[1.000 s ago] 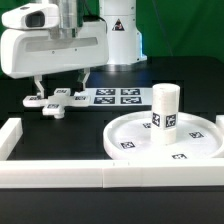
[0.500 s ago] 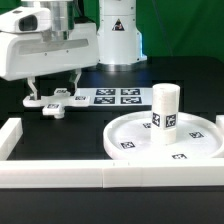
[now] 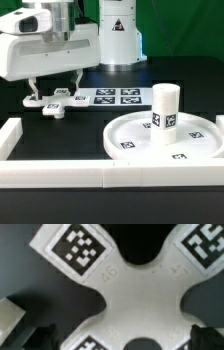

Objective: Assemble round table

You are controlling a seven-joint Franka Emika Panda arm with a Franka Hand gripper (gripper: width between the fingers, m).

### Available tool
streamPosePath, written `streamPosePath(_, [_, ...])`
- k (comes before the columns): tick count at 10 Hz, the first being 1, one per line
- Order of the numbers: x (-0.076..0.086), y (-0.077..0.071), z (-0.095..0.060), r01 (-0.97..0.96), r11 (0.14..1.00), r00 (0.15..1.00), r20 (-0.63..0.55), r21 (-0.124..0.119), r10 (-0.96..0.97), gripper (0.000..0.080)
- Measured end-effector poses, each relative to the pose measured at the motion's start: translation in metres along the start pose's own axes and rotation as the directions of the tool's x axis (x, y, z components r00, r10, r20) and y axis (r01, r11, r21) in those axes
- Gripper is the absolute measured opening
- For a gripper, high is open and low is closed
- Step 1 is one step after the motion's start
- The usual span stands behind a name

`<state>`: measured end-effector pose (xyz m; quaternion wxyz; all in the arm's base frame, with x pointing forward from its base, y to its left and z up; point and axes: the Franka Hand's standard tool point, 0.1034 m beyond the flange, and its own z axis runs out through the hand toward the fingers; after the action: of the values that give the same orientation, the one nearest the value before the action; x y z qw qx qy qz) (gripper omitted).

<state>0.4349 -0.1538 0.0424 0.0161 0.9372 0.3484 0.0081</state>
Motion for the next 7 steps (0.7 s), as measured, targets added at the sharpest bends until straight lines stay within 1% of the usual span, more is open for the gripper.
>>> streamPosePath(1, [-0.0058,-0.002,0.0018,0.01,1.0,1.0,0.005,0.009,-0.01,0.0649])
streamPosePath(3, [-0.0151,-0.0008,0.0033,0.026,0.999,1.0,0.01,0.02,-0.027,0.0649])
streamPosePath(7, [-0.0151,-0.0028,0.0051,0.027,0.999,1.0,0.012,0.024,-0.027,0.0649])
